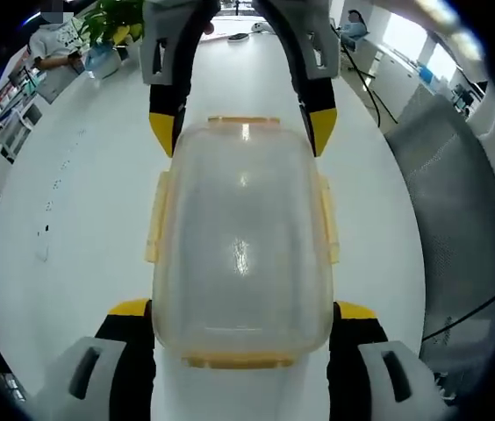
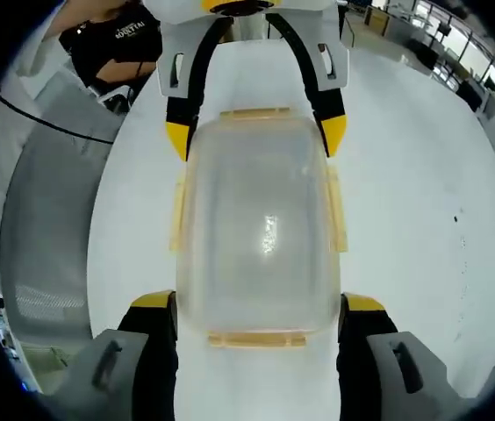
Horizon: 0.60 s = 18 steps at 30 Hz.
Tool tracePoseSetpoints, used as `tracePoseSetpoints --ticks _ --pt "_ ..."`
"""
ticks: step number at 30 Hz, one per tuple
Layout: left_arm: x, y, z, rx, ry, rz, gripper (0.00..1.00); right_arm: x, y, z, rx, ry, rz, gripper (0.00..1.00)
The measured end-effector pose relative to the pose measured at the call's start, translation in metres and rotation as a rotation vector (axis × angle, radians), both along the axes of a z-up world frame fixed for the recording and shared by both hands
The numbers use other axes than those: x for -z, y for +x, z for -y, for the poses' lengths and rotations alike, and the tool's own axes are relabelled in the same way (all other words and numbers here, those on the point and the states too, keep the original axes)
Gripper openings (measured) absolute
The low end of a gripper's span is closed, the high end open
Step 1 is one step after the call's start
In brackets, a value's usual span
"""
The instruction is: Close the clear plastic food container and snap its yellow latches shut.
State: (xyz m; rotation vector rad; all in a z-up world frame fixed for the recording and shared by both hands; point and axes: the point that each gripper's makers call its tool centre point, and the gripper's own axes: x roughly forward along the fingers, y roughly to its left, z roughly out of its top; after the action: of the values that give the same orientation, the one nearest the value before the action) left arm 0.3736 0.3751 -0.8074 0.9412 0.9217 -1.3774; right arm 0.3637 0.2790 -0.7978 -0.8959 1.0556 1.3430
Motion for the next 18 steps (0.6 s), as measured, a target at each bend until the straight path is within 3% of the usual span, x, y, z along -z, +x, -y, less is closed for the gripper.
tracePoseSetpoints --ticks 18 --pt "0.0003 0.0012 0.0008 0.002 0.004 0.006 0.79 0.0 -0.0013 0.0 0.001 0.002 0.0 0.72"
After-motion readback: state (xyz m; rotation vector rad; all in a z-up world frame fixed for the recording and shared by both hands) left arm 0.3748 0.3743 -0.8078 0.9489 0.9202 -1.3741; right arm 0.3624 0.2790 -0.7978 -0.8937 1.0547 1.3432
